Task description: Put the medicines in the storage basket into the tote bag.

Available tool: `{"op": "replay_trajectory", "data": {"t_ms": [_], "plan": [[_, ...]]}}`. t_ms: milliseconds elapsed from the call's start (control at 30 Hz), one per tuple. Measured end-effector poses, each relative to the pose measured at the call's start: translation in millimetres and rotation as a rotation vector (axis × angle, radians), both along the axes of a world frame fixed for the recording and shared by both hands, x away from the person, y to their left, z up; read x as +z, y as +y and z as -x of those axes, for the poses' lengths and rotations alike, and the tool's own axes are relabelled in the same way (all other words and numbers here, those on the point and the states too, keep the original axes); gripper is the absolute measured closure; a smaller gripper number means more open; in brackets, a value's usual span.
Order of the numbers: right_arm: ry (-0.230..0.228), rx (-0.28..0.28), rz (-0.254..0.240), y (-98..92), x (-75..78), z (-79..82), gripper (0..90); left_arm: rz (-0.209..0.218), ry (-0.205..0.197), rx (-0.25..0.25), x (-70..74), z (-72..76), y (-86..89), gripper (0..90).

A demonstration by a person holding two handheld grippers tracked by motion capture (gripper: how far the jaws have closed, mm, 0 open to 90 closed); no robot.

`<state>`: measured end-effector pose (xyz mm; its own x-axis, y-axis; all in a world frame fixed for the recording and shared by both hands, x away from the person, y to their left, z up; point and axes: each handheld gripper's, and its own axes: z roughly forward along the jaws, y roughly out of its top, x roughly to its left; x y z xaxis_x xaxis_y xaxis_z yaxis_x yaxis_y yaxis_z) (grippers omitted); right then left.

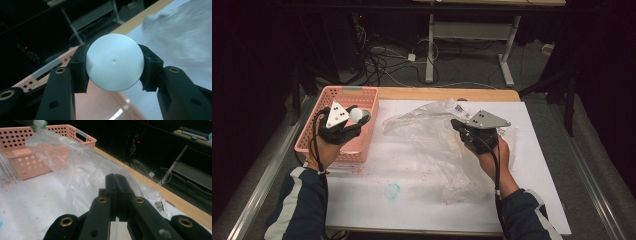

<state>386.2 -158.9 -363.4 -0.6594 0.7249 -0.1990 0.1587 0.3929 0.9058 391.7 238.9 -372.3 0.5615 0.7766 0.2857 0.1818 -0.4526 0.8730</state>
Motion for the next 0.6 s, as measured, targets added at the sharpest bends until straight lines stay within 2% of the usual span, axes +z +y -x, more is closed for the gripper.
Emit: {"op": "replay_trajectory", "data": {"t_ms": [67,167,200,267,300,367,433,600], "plan": [[0.004,-0.006,-0.002,0.4,-0.2,0.2,90.0,0.004,0.003,-0.025,1.7,11.9,-4.1,48.7],[0.004,-0.004,0.004,2.9,-1.5,1.6,90.0,0.06,-0.03,-0.082,3.5,31.5,-8.8,48.7],[0.004,-0.003,0.008,4.3,-2.2,2.3,90.0,0.062,-0.047,-0.097,3.9,37.5,-12.2,48.7],[0.01,0.0,0.007,4.7,-2.8,2.2,90.0,0.088,-0.053,-0.146,4.3,47.2,-19.8,48.7],[0.01,0.0,0.007,4.7,-2.8,2.2,90.0,0.086,-0.06,-0.166,3.5,51.5,-25.2,48.7],[0.016,0.003,0.005,5.7,-3.2,2.9,90.0,0.066,-0.062,-0.209,1.1,58.1,-38.3,48.7],[0.016,0.006,0.005,6.9,-2.8,3.7,90.0,0.024,-0.07,-0.248,-3.0,62.7,-54.2,48.7],[0.019,0.019,0.001,11.5,-3.1,4.9,90.0,-0.041,-0.056,-0.367,-19.7,65.1,-97.6,48.8]]}}
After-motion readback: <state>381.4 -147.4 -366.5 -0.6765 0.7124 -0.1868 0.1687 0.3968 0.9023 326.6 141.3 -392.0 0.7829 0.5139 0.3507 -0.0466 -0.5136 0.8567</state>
